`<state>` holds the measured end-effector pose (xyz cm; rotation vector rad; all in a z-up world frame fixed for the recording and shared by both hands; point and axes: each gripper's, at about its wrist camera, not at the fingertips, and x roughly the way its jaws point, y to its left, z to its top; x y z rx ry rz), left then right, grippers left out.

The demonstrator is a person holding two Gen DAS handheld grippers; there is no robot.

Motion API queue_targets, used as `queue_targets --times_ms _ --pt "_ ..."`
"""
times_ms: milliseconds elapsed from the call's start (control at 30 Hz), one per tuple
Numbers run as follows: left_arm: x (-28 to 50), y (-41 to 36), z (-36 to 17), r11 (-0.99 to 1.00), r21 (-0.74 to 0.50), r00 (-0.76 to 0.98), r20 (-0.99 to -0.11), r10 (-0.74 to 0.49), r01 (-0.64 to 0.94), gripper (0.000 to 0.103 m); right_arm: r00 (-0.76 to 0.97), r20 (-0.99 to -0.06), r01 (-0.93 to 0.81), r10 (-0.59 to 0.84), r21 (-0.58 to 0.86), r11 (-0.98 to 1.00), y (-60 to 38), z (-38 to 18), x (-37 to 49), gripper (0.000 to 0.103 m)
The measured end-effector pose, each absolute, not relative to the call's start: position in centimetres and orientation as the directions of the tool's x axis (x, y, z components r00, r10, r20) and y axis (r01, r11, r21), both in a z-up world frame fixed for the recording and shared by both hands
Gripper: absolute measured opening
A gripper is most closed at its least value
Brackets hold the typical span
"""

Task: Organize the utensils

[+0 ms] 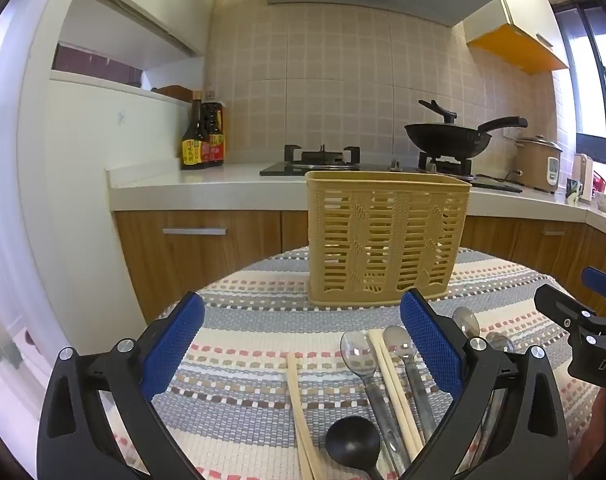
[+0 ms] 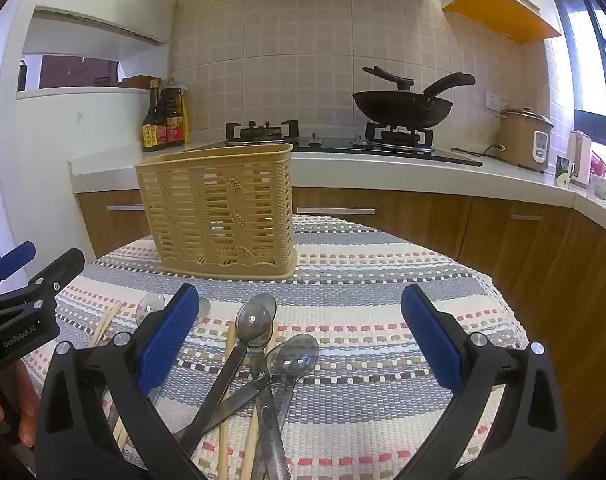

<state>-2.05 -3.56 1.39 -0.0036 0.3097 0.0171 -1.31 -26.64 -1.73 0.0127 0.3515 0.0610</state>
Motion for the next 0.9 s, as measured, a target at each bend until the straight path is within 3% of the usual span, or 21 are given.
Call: queue_targets --times_ms 900 --pt "-2.14 -3.87 1.24 1.0 -0.001 0.953 -0.303 0.019 -0.02 0.095 0.936 -0.347 -0.059 0.062 0.019 0.998 -26.67 -1.7 -1.23 0.096"
